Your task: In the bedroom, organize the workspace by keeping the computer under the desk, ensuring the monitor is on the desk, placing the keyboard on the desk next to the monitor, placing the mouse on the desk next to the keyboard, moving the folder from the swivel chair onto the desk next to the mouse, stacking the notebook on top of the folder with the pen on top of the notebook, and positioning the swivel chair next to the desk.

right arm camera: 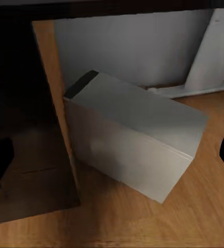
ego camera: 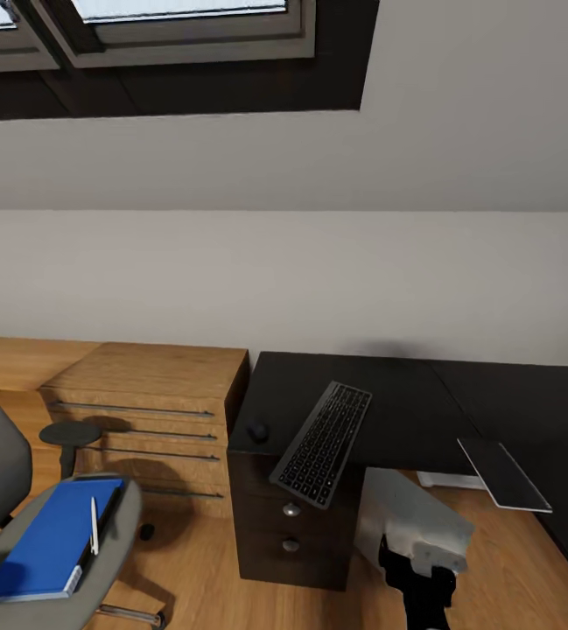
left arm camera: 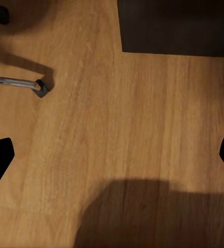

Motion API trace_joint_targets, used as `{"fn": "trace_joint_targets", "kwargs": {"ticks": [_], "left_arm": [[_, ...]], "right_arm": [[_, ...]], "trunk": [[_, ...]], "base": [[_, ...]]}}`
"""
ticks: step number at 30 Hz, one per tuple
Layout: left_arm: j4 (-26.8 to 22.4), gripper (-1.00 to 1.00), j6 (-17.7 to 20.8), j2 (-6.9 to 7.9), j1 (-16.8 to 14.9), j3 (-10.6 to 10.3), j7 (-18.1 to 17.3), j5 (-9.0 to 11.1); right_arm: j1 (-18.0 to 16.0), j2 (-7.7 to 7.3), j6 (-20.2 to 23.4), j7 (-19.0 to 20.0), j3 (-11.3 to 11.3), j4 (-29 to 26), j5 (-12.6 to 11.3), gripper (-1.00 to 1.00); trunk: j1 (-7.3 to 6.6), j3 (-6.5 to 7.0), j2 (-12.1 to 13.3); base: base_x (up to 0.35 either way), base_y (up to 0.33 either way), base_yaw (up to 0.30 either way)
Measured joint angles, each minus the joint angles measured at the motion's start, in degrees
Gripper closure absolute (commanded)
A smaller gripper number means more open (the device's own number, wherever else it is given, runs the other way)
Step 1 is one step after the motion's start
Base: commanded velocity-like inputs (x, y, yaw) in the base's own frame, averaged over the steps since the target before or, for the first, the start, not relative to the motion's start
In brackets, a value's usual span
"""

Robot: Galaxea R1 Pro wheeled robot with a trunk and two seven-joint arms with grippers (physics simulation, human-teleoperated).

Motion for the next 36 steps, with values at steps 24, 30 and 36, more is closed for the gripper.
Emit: {"fn": "trace_joint_targets", "kwargs": {"ticks": [24,30,36], "left_arm": [[0.43,-1.0,-4.29,-0.09,0.0,0.67,-0.52,0.27],[0.43,-1.0,-4.29,-0.08,0.01,0.68,-0.55,0.24],[0.44,-1.0,-4.3,-0.08,0.01,0.68,-0.54,0.27]], "right_arm": [[0.1,9.42,-20.08,5.88,10.31,30.16,0.41,-1.0],[0.1,9.68,-22.06,6.0,10.35,30.77,0.36,-1.0],[0.1,9.68,-22.42,6.07,10.28,31.19,0.32,-1.0]], "trunk": [[-1.3,1.09,2.42],[-1.32,1.09,2.42],[-1.32,1.09,2.43]], "base": [[-0.089,-0.012,0.0],[-0.054,-0.241,0.0],[-0.008,-0.233,0.0]]}}
